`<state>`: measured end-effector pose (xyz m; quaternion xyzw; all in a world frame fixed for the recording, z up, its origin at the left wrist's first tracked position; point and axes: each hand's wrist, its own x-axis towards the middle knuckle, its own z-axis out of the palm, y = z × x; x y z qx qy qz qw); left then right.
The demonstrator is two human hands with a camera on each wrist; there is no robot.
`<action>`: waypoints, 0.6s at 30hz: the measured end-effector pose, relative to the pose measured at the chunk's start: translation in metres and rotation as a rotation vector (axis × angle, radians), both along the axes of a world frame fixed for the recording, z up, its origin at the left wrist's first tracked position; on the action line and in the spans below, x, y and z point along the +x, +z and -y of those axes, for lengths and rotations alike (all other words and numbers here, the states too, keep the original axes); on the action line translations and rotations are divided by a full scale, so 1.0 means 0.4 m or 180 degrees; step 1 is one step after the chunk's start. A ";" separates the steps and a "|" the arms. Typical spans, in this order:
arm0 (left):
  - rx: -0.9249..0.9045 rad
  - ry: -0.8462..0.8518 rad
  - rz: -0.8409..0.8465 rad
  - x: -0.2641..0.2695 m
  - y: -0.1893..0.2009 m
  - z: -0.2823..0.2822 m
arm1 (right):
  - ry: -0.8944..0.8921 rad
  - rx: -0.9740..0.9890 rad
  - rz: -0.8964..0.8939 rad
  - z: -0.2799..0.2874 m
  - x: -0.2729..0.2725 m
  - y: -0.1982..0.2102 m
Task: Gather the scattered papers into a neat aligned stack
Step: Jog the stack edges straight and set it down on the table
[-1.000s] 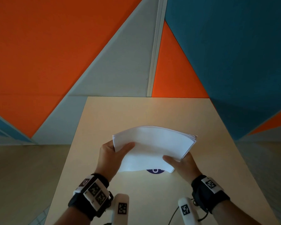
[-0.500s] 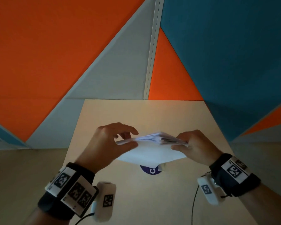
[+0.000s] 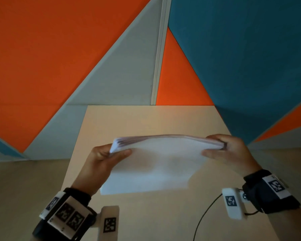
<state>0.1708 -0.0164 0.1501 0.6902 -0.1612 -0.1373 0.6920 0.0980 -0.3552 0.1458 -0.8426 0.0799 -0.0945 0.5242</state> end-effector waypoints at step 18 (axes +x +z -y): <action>-0.0501 0.0935 -0.0429 -0.002 -0.154 0.101 | -0.1024 0.1346 -0.0025 -0.129 0.005 -0.179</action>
